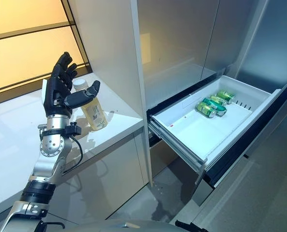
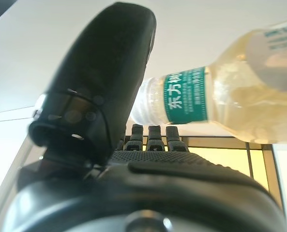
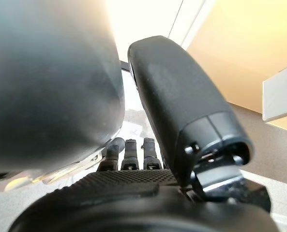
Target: Put drinks into fridge and close the fridge
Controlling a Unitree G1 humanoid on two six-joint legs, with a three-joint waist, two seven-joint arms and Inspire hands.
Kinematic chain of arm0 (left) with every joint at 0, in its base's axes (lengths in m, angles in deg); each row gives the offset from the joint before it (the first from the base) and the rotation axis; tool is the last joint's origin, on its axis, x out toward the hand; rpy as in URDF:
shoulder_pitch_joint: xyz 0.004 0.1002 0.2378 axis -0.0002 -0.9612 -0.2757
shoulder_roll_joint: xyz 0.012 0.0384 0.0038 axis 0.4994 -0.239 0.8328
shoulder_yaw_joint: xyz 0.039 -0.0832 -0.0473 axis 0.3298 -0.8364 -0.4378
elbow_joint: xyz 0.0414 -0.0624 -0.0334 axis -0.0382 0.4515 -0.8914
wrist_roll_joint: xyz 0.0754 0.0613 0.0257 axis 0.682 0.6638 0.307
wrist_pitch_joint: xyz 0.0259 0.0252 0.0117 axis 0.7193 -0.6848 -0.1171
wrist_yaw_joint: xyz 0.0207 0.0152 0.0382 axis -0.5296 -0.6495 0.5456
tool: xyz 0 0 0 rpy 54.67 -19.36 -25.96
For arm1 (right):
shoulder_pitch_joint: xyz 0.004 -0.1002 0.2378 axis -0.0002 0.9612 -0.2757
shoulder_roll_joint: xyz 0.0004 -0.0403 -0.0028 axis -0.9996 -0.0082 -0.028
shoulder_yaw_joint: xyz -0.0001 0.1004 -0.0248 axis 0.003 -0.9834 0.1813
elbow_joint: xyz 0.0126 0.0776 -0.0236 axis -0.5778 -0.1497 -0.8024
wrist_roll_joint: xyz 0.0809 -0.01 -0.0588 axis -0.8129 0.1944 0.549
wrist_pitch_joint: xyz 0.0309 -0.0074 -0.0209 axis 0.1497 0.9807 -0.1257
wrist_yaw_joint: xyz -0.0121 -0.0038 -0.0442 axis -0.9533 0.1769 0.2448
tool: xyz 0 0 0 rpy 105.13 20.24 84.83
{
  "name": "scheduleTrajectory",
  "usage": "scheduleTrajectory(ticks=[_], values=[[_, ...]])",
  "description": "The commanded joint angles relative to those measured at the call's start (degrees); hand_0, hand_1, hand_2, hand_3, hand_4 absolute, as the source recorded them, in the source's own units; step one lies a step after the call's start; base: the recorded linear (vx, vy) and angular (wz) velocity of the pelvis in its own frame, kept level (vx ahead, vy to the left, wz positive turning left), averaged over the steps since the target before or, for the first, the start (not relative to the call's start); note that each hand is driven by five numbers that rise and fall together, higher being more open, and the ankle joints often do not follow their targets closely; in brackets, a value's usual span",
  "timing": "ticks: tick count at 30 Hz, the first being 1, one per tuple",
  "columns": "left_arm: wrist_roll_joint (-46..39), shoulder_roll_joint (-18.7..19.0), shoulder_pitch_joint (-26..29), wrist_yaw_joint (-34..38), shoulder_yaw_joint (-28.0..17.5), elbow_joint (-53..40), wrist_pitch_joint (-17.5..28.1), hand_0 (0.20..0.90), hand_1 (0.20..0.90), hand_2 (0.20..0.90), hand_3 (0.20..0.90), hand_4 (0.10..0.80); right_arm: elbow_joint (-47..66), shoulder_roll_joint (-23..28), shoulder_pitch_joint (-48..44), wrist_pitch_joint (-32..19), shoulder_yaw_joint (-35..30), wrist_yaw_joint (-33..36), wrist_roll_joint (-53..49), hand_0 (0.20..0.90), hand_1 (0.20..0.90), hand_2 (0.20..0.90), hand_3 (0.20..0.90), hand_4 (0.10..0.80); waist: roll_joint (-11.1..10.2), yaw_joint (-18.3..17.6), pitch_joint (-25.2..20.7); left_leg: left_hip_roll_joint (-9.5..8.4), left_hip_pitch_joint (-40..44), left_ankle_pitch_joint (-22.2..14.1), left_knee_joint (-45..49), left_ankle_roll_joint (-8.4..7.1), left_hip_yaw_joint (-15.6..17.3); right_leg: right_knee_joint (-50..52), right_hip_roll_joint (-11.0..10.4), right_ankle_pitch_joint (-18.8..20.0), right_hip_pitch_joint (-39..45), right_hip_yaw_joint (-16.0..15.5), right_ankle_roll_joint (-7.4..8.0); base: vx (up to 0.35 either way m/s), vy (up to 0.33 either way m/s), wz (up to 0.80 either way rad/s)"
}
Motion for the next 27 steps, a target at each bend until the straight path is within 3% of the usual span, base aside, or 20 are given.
scheduleTrajectory(ticks=[1, 27], values=[[0.7, 1.2, 4.7, 0.7, -1.0, 1.1, 3.2, 0.9, 0.9, 0.9, 0.9, 0.8, -1.3, -1.5, -3.3, 0.0, 1.4, -0.7, 0.6, 0.9, 0.9, 0.9, 0.9, 0.8, -1.0, -1.4, -1.9, -1.84, 0.1, -4.7, 0.4, 1.54, 0.6, 1.0, -0.8, -0.3, 0.7, 0.1, 2.45, 0.0, 0.0, 0.0], [0.0, -0.2, 4.2, 1.4, -0.6, 9.8, 3.1, 0.9, 0.9, 0.9, 0.9, 0.8, -0.4, -0.9, -3.2, 1.7, 1.2, -0.9, 2.3, 0.9, 0.9, 0.9, 0.9, 0.8, -0.7, -2.2, -2.0, -1.63, 0.3, -4.6, 0.4, 1.35, 1.6, 1.0, -0.8, -0.1, 0.7, 0.4, 2.62, 0.0, 0.0, 0.0]])
